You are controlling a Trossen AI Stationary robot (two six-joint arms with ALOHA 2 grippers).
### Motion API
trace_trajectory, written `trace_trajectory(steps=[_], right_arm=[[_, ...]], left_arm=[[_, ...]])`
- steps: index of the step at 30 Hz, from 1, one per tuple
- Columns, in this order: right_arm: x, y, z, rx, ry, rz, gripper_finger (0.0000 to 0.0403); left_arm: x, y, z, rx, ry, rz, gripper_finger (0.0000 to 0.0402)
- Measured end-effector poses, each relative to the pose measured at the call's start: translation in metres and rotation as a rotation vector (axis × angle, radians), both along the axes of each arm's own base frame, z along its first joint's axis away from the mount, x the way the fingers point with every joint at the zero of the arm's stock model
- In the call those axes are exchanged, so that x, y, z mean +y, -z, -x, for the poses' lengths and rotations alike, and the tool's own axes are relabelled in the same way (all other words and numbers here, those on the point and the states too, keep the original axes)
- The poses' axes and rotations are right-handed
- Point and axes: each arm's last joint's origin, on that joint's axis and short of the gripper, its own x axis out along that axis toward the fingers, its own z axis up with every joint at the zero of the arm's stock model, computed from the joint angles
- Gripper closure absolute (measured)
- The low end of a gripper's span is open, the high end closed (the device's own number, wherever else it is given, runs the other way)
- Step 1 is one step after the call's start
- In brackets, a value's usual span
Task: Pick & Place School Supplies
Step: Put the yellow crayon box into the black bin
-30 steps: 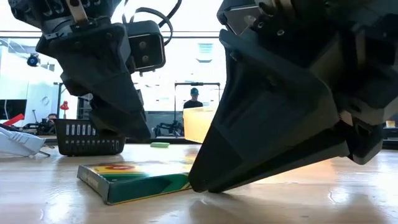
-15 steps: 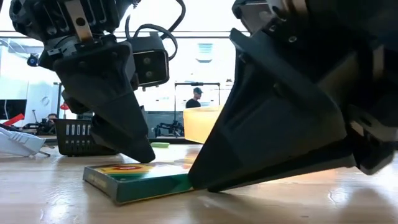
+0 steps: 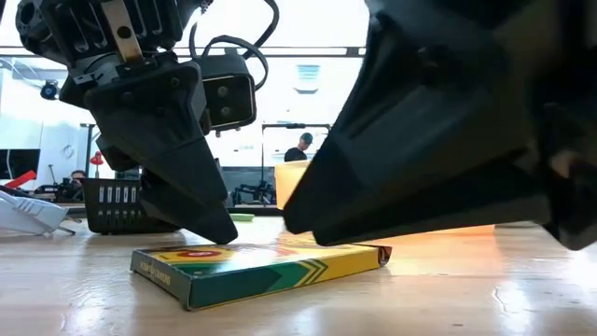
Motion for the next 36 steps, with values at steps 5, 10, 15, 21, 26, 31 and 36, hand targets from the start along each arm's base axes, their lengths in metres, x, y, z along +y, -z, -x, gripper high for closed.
trace_trajectory(steps=[5, 10, 15, 21, 26, 31, 36], right_arm=[[-0.008, 0.000, -0.007, 0.007, 0.013, 0.001, 0.0325], [-0.015, 0.000, -0.014, 0.067, -0.031, -0.024, 0.0329], [-0.017, 0.000, -0.015, 0.084, -0.043, -0.046, 0.0335], [-0.017, 0.001, -0.014, 0.101, -0.059, -0.063, 0.0328], [-0.016, 0.000, -0.014, 0.112, -0.068, -0.078, 0.0323], [-0.016, 0.001, -0.014, 0.116, -0.071, -0.081, 0.0329], [-0.016, 0.002, -0.014, 0.118, -0.071, -0.081, 0.0335]], left_arm=[[0.000, 0.000, 0.000, -0.001, -0.003, -0.002, 0.0220], [0.000, 0.000, 0.000, 0.002, -0.008, 0.001, 0.0220], [0.000, 0.000, 0.000, 0.002, -0.011, 0.002, 0.0220], [0.000, 0.000, 0.000, 0.004, -0.015, 0.007, 0.0220], [0.000, 0.000, -0.001, 0.003, -0.017, 0.009, 0.0220], [0.000, -0.002, -0.002, -0.016, -0.018, 0.010, 0.0220], [0.001, -0.003, -0.004, -0.023, -0.027, 0.008, 0.0220]])
